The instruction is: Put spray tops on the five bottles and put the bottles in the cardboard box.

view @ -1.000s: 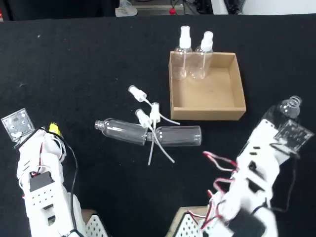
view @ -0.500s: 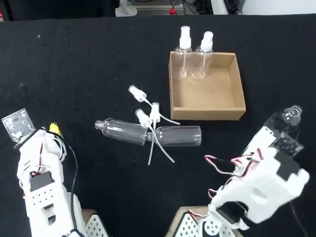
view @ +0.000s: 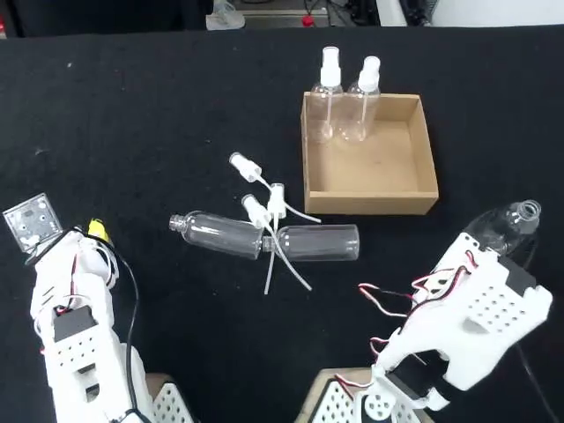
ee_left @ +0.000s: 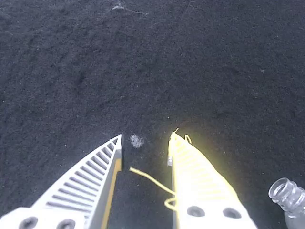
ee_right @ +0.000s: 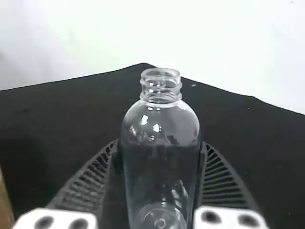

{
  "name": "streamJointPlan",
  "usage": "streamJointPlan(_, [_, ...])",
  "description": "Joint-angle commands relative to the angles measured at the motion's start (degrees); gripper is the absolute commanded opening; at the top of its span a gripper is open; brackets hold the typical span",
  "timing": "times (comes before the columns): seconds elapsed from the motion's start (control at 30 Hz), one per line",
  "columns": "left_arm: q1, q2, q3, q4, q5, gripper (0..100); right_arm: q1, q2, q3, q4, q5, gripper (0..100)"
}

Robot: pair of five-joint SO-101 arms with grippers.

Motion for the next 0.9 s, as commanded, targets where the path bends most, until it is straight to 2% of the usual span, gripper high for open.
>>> streamJointPlan(0.0, [0.75, -0.70, -0.75, -1.14, 0.44, 16, -1.76, -0.22, 2.86, -0.70, 1.32, 16.4])
streamJointPlan(0.07, [0.75, -0.70, -0.75, -1.14, 0.44, 16, -1.85, -1.71, 3.74, -0.62, 1.05, 17.3])
streamJointPlan(0.27, [0.75, -0.70, -0.75, -1.14, 0.44, 16, -2.73, -6.46, 6.81, -0.53, 0.97, 29.6])
streamJointPlan(0.63, [0.75, -0.70, -0.75, -1.14, 0.44, 16, -2.73, -15.16, 9.19, -0.35, 0.97, 29.6])
streamJointPlan(0.77, [0.75, -0.70, -0.75, -1.14, 0.44, 16, -2.81, -18.86, 8.31, 4.31, 1.14, 29.8])
streamJointPlan(0.87, [0.75, -0.70, -0.75, -1.14, 0.44, 16, -2.81, -22.37, 6.29, 11.87, 1.14, 29.8])
